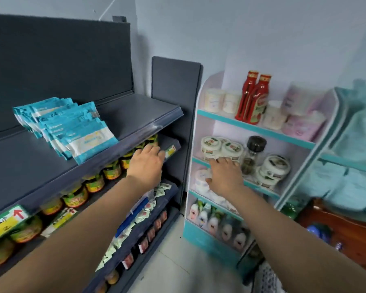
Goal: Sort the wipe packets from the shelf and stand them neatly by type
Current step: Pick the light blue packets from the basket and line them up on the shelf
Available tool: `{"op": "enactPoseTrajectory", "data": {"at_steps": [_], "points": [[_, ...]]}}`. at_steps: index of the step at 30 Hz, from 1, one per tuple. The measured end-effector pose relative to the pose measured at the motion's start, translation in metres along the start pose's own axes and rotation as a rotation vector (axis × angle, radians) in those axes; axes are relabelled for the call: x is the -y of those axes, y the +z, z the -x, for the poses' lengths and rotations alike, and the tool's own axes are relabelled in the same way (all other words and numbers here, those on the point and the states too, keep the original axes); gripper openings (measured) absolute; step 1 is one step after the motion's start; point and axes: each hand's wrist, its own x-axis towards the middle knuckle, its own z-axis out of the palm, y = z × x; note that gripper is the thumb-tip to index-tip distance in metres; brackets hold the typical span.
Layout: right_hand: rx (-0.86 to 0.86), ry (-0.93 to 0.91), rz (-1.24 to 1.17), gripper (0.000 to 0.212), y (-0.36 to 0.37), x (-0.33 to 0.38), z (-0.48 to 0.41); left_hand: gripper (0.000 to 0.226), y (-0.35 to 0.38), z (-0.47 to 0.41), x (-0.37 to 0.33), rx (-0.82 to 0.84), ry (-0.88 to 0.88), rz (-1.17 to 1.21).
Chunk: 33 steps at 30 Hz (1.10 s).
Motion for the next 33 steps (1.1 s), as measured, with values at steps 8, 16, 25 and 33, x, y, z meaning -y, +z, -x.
{"op": "enactPoseTrajectory", "data": {"at_steps": [8, 16, 25, 33], "points": [[0.084, 0.207, -0.029, 0.052, 0.021, -0.128, 0.122, 0.05, 0.002, 0.006, -0.16, 0.086, 0.225, 0.089], [0.232, 0.352, 0.008, 0.042, 0.049, -0.241, 0.257, 0.042, 0.01, 0.057, -0.334, 0.147, 0.394, 0.185], [0.436, 0.532, -0.014, 0.041, 0.091, -0.323, 0.356, 0.034, 0.036, 0.088, -0.466, 0.269, 0.637, 0.196], [0.622, 0.681, -0.048, 0.041, 0.15, -0.366, 0.42, 0.03, 0.082, 0.111, -0.554, 0.465, 0.842, 0.218]]}}
